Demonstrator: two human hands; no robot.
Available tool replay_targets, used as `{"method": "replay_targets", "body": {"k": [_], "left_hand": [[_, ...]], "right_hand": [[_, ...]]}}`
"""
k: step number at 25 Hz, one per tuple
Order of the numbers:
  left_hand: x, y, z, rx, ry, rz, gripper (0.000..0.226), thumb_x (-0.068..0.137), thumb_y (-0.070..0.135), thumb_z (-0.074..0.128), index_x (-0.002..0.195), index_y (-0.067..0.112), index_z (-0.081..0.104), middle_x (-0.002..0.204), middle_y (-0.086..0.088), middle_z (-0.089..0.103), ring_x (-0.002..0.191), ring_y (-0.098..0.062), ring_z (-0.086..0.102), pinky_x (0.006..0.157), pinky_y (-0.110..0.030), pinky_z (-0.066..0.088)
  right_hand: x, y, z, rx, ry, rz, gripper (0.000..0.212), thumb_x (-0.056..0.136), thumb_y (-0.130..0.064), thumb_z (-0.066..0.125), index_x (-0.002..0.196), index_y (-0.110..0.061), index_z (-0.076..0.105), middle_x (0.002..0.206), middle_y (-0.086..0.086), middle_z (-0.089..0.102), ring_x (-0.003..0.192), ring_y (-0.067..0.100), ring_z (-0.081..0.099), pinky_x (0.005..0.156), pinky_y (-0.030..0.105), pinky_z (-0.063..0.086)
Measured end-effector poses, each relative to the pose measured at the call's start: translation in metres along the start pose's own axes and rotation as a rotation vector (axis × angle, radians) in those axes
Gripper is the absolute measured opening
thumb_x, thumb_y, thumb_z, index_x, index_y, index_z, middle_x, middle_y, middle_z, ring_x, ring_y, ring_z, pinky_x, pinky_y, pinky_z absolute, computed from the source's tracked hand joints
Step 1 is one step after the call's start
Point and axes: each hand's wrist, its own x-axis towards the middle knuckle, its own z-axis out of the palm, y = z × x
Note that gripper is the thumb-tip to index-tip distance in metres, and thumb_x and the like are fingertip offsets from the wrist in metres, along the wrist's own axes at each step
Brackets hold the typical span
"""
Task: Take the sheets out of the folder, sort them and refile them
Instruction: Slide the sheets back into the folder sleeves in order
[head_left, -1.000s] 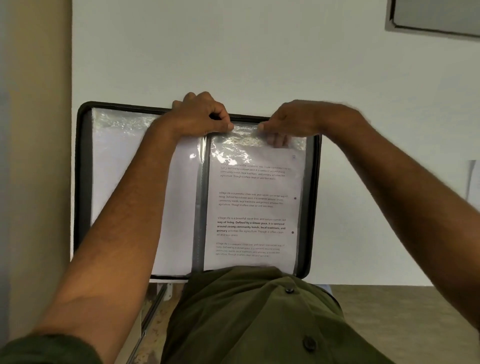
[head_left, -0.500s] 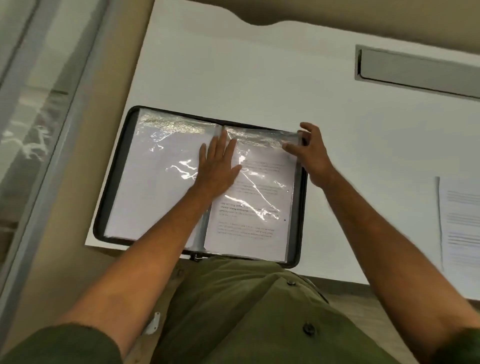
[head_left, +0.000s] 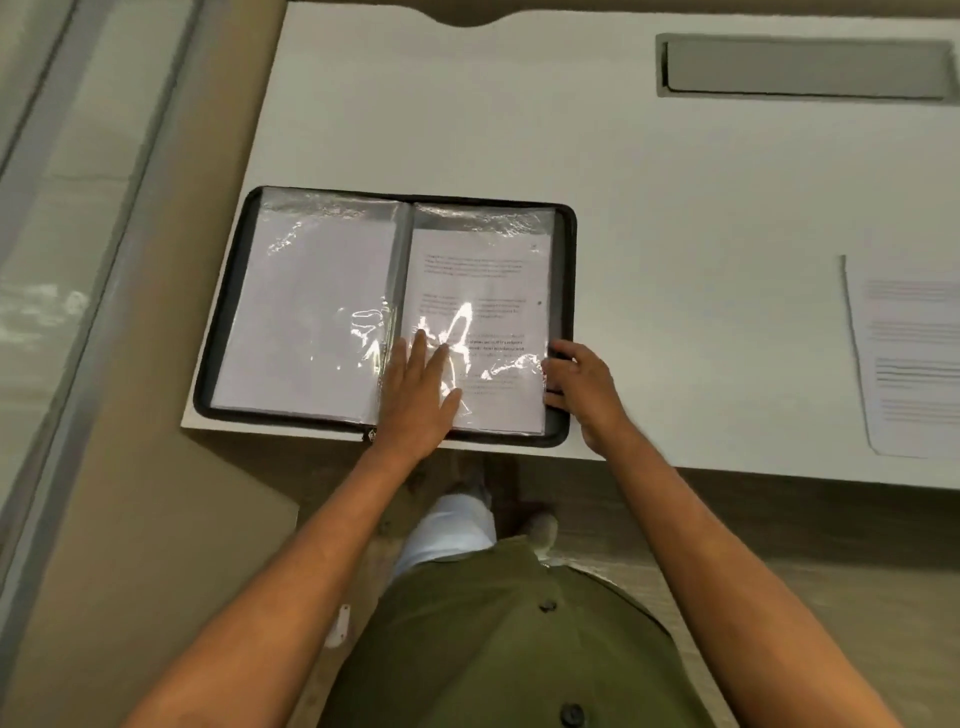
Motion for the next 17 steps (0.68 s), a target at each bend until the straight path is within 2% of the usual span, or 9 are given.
{"method": "replay_targets", "body": {"k": [4,8,10,13,15,17], "left_hand": [[-0.028,0.016,0.006,-0.056,-0.099,0.008,0.067,0.104,0.044,0.052,0.162,0.026,0.025,0.173,-0.004,0.001,0.159,-0.028,-0.008,0.128,-0.05,-0.003],[-0.043,0.042,-0.004,-0.142,-0.132,0.114,0.068,0.101,0.049,0.058,0.159,0.024,0.032,0.169,-0.004,0.023,0.156,-0.026,0.016,0.126,-0.046,0.013],[-0.036,0.052,-0.013,-0.253,-0.139,0.13,0.069,0.099,0.049,0.062,0.156,0.022,0.036,0.161,-0.002,0.039,0.146,-0.023,0.036,0.118,-0.041,0.03],[-0.021,0.058,-0.029,-0.466,-0.14,0.027,0.063,0.096,0.052,0.064,0.15,0.028,0.042,0.147,0.002,0.055,0.128,-0.018,0.057,0.103,-0.042,0.051],[-0.01,0.049,-0.048,-0.522,-0.06,-0.028,0.04,0.102,0.039,0.058,0.138,0.023,0.055,0.128,0.001,0.066,0.111,-0.018,0.066,0.09,-0.034,0.055],[-0.004,0.029,-0.072,-0.655,0.039,-0.154,0.031,0.106,0.029,0.052,0.131,0.015,0.064,0.114,-0.003,0.069,0.1,-0.021,0.066,0.079,-0.029,0.054]], "right_hand": [[-0.023,0.022,0.014,0.176,-0.016,0.094,0.026,0.108,-0.019,0.051,0.133,-0.019,0.06,0.124,0.007,0.072,0.114,0.023,0.07,0.091,0.036,0.062],[-0.046,0.028,0.032,0.322,-0.052,0.112,0.037,0.11,-0.035,0.047,0.14,-0.016,0.057,0.123,0.008,0.074,0.114,0.025,0.071,0.094,0.039,0.061],[-0.051,0.027,0.043,0.353,-0.075,0.076,0.047,0.109,-0.049,0.043,0.14,-0.017,0.059,0.122,0.008,0.076,0.114,0.024,0.073,0.101,0.043,0.058],[-0.057,0.02,0.066,0.319,-0.1,-0.011,0.061,0.106,-0.064,0.035,0.136,-0.021,0.067,0.13,0.007,0.072,0.122,0.02,0.069,0.107,0.043,0.054],[-0.059,0.012,0.087,0.279,-0.071,-0.058,0.057,0.106,-0.063,0.034,0.127,-0.027,0.072,0.132,0.001,0.071,0.127,0.018,0.065,0.111,0.042,0.05],[-0.058,0.001,0.11,0.244,-0.022,-0.09,0.045,0.108,-0.053,0.04,0.123,-0.024,0.071,0.127,-0.001,0.072,0.123,0.017,0.065,0.11,0.042,0.049]]}}
